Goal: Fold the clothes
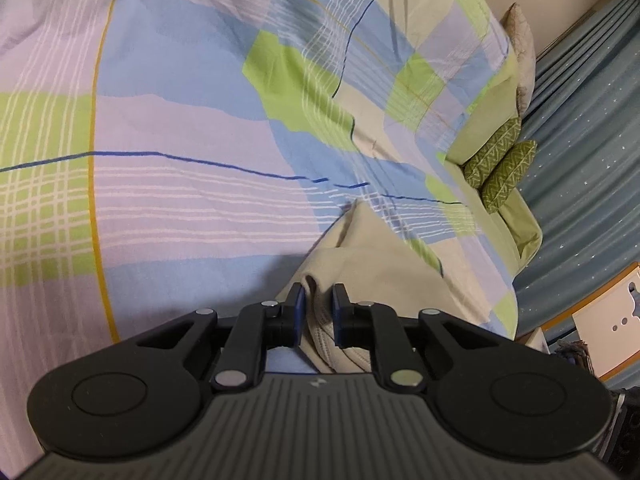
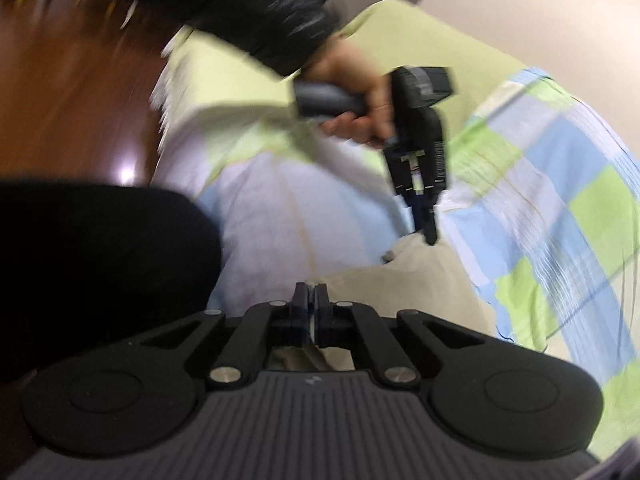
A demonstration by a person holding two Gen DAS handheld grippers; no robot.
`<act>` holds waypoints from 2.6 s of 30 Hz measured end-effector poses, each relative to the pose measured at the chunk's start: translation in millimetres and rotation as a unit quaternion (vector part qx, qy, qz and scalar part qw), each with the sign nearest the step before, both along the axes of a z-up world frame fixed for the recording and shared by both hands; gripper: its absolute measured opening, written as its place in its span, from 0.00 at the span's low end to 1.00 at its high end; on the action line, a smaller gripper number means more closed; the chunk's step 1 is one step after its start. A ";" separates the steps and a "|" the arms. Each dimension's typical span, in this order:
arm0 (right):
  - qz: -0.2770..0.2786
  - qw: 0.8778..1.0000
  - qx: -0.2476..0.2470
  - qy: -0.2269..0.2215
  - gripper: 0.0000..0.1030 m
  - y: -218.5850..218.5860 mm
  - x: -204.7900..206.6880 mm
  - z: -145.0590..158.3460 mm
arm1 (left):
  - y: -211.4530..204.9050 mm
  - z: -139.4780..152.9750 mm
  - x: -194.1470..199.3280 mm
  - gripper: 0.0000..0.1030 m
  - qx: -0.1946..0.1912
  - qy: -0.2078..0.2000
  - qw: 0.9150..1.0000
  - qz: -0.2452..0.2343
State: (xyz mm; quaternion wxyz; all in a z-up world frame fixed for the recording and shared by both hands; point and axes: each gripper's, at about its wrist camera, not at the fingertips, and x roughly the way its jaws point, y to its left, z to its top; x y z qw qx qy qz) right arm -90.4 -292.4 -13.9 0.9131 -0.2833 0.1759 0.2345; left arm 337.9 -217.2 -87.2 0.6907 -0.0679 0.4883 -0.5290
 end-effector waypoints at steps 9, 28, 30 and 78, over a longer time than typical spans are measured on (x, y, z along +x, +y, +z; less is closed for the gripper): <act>-0.001 0.999 0.007 0.049 0.04 -12.4 -6.0 -18.7 | 4.0 -8.0 -6.3 0.27 0.018 -0.018 1.000 0.015; -0.101 0.992 -0.058 0.046 0.39 -95.6 -22.0 -37.1 | -54.2 53.2 -312.5 0.57 0.104 -0.440 0.867 -0.209; -0.092 0.992 -0.073 0.046 0.42 -96.7 -19.8 -41.0 | -68.0 43.3 -334.3 0.58 0.118 -0.480 0.842 -0.217; 0.007 0.985 -0.169 -0.007 0.01 -67.2 -49.8 -32.8 | -82.9 41.8 -371.8 0.10 0.170 -0.592 0.740 -0.269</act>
